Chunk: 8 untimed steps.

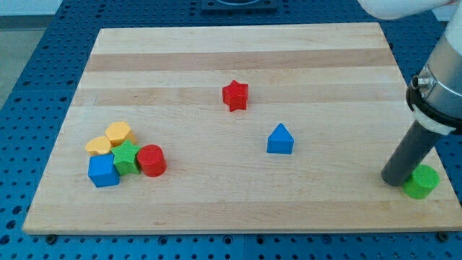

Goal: Push the green circle towards the bottom left

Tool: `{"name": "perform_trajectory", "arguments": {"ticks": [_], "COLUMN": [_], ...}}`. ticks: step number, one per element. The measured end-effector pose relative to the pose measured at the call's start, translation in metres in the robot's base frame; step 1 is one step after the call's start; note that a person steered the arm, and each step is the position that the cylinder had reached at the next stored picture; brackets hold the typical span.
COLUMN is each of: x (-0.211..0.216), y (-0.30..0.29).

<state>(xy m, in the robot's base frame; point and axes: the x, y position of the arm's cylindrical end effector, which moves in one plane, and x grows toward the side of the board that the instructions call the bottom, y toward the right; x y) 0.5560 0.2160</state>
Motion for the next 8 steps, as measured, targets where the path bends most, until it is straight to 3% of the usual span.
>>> {"name": "perform_trajectory", "arguments": {"ticks": [2, 4, 6, 8], "x": [-0.019, -0.047, -0.009, -0.012], "y": [0.0, 0.035, 0.055, 0.055]}}
